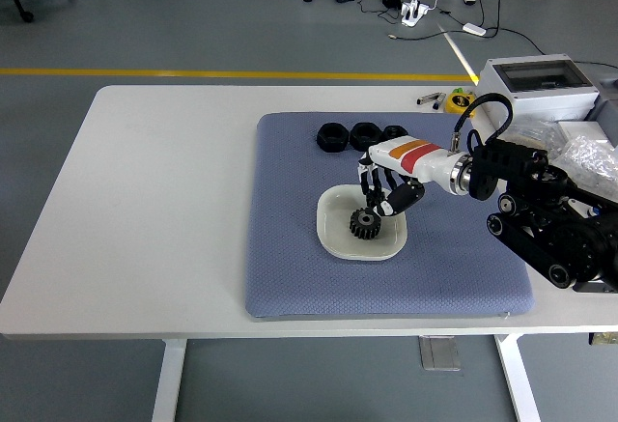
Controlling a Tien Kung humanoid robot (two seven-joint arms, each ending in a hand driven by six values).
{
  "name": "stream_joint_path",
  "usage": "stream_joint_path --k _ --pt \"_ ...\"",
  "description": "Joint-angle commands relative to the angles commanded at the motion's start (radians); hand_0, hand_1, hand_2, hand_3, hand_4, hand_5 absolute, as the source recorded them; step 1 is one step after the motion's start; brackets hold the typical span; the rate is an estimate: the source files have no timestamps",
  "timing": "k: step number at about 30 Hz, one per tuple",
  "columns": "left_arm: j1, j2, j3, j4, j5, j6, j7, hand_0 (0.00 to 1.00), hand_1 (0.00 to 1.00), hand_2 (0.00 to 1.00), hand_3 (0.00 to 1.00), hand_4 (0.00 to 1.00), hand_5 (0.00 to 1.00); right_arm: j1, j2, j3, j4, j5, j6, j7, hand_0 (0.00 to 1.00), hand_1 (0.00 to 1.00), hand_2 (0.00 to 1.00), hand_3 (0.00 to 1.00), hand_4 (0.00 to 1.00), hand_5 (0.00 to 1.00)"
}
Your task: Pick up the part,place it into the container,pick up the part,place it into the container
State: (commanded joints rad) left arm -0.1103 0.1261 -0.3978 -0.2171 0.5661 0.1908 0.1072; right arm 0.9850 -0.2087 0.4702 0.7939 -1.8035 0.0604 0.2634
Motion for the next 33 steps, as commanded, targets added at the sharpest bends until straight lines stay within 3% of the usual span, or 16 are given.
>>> stream_joint_path --k 18,19,24,25,33 --pt "0.001 0.001 -0.009 0.000 0.016 -0.001 0.004 0.739 0.758 0.786 0.697 0.735 0.683 0.008 0.052 -0.040 -0.042 0.030 -0.019 -0.007 0.178 0.249 0.339 0.429 0.849 0.134" --pt "0.001 0.002 -0.009 -0.001 0.016 -0.001 0.005 0.739 0.758 0.786 0.697 0.735 0.683 0.008 0.054 -0.043 -0.047 0.033 -0.020 -0.007 0.173 0.305 0.420 0.472 0.824 0.162" --pt "0.003 0.002 -0.011 -0.001 0.019 -0.001 0.005 0.739 0.758 0.786 0.697 0.735 0.683 0.005 0.059 -0.056 -0.070 0.050 -0.022 -0.001 0.173 0.305 0.420 0.472 0.824 0.162" --pt "0.003 0.002 -0.013 -0.001 0.022 -0.002 0.006 0.739 0.758 0.786 0.697 0.735 0.684 0.005 0.061 -0.058 -0.075 0.042 -0.023 0.002 0.164 0.385 0.482 0.503 0.767 0.258" --pt "0.006 0.001 -0.018 -0.001 0.030 -0.002 0.009 0.739 0.758 0.786 0.696 0.734 0.683 0.003 0.061 -0.055 -0.086 0.017 -0.020 0.011 0.166 0.397 0.494 0.511 0.796 0.296"
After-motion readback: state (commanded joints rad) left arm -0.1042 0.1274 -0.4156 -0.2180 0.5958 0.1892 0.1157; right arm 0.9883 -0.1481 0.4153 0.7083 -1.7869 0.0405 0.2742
